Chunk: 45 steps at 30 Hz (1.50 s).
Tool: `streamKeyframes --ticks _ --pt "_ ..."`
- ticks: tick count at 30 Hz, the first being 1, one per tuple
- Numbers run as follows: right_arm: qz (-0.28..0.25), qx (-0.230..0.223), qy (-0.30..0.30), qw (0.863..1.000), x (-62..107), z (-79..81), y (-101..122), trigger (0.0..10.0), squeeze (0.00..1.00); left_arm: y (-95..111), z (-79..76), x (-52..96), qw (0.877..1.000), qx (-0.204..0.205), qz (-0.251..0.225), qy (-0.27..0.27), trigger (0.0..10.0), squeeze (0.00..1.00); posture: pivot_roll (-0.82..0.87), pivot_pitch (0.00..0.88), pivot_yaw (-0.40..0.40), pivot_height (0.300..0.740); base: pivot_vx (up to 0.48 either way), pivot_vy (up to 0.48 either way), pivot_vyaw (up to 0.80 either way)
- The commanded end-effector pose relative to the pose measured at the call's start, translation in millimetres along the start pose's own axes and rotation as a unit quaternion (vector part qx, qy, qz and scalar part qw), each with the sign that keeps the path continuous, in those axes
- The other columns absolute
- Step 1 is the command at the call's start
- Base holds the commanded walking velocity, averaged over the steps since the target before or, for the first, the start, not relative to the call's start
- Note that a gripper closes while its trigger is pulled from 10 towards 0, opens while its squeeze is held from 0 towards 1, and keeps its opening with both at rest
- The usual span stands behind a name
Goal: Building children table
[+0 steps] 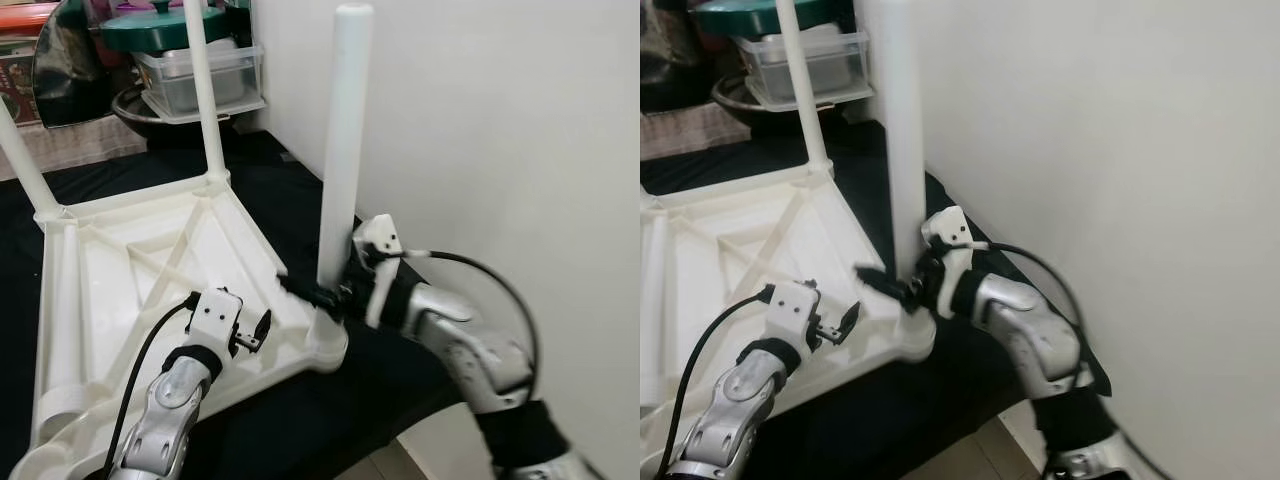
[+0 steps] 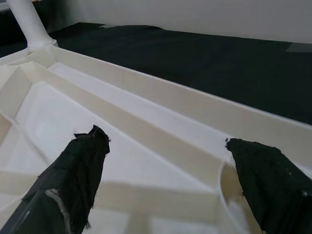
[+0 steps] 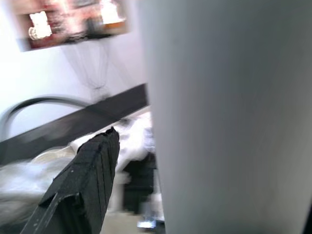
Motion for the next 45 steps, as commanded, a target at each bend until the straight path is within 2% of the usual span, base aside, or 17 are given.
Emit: streamKeyframes --ticks 1,4,6,8,11,14,15,21,22,24,25,27,28,34,42,43,45 --pt "0.018 0.005 0.046 0.999 -10.2 11.1 -10.8 10.0 0.0 -4.5 -2.5 3.3 1.0 -0.001 0.004 0.0 10.0 0.0 0.11 0.0 -0.069 0.74 0.0 0.0 0.0" --pt "0.02 0.002 0.045 0.999 -11.9 10.5 -13.0 8.9 0.0 -4.4 -2.7 3.4 1.0 -0.001 0.004 0.001 10.0 0.0 0.11 0.0 -0.069 0.74 0.0 0.0 0.0" --pt "0.028 -0.011 0.005 1.0 -16.0 0.8 -19.0 0.0 0.0 -3.9 -3.2 4.9 1.0 0.0 0.003 0.003 10.0 0.0 0.11 0.0 -0.071 0.74 0.0 0.0 0.0" --pt "0.048 -0.015 -0.049 0.998 -18.2 -13.6 -26.7 0.0 0.0 -3.8 -2.9 6.1 1.0 0.0 0.003 0.003 10.0 0.0 0.12 0.0 -0.071 0.74 0.0 0.0 0.0" --pt "0.126 -0.047 -0.294 0.946 -4.0 -73.1 -54.9 0.0 0.0 -6.2 0.5 9.2 1.0 -0.001 0.008 0.006 10.0 0.0 0.1 0.0 -0.062 0.74 0.0 0.0 0.0" --pt "0.14 -0.063 -0.356 0.922 6.8 -85.7 -61.2 0.0 0.0 -7.1 1.0 9.4 1.0 -0.002 0.009 0.006 10.0 0.0 0.1 0.0 -0.062 0.74 0.0 0.0 0.0" --pt "0.176 -0.088 -0.451 0.871 30.5 -90.9 -75.0 0.0 0.0 -6.9 -0.6 6.4 1.0 -0.003 0.01 0.002 10.0 0.0 0.1 0.0 -0.055 0.74 0.0 0.0 0.0" --pt "0.187 -0.087 -0.462 0.863 37.9 -84.5 -78.7 0.0 0.0 -5.3 -2.1 3.7 1.0 -0.003 0.009 0.0 10.0 0.0 0.1 0.0 -0.054 0.74 0.0 0.0 0.0" --pt "0.15 -0.077 -0.408 0.897 18.8 -68.0 -65.3 10.0 0.0 -5.1 -2.4 3.3 1.0 -0.003 0.008 -0.001 10.0 0.0 0.09 0.0 -0.041 0.74 0.0 0.0 0.0" --pt "0.106 -0.071 -0.357 0.925 4.5 -53.2 -50.7 10.0 0.0 -5.3 -2.6 3.1 1.0 -0.003 0.009 -0.003 10.0 0.0 0.09 0.0 -0.04 0.74 0.0 0.0 0.0" --pt "0.058 -0.072 -0.321 0.943 -3.8 -44.8 -35.1 10.0 1.0 -5.6 -2.8 2.9 1.0 -0.003 0.009 -0.004 10.0 0.0 0.09 0.0 -0.038 0.74 0.0 0.0 0.0" --pt "0.027 -0.071 -0.297 0.952 -7.7 -41.0 -24.3 10.0 1.0 -5.8 -3.0 2.7 1.0 -0.003 0.01 -0.005 10.0 0.0 0.09 0.0 -0.038 0.74 0.0 0.0 0.0" --pt "0.026 -0.066 -0.247 0.966 -11.6 -41.5 -16.4 10.0 0.0 -4.4 -2.8 0.7 1.0 -0.003 0.009 -0.006 10.0 0.0 0.09 0.0 -0.042 0.74 0.0 0.0 0.0" --pt "-0.001 -0.024 -0.044 0.999 -2.6 -11.1 4.2 10.0 0.0 -2.6 -2.2 -0.4 1.0 -0.003 0.005 -0.005 10.0 0.0 0.09 0.0 -0.047 0.74 0.0 0.0 0.0" --pt "0.024 0.003 0.054 0.998 -1.0 6.6 -8.3 10.0 0.0 -3.6 -1.5 1.1 1.0 -0.003 0.005 -0.002 10.0 0.0 0.1 0.0 -0.058 0.74 0.0 0.0 0.0" --pt "0.037 -0.005 0.04 0.999 -5.9 2.5 -15.7 0.0 0.0 -3.3 -1.5 1.1 1.0 -0.003 0.005 -0.002 10.0 0.0 0.1 0.0 -0.061 0.74 0.0 0.0 0.0" --pt "0.097 -0.028 -0.111 0.989 -15.3 -35.9 -43.7 0.0 0.0 -2.6 -1.7 1.9 1.0 -0.003 0.003 0.0 10.0 0.0 0.11 0.0 -0.062 0.74 0.0 0.0 0.0"
Point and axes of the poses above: a point about 5 cm out from each wrist's last joint towards the gripper, its own x axis pointing back from the gripper into the wrist, its own y axis along the axis of the wrist's last joint, z = x × y, the point moved 5 cm from there along -x, pointing out of the wrist towards the gripper, and after that the axes turned 9 degrees about x, right-handed, at the moved point
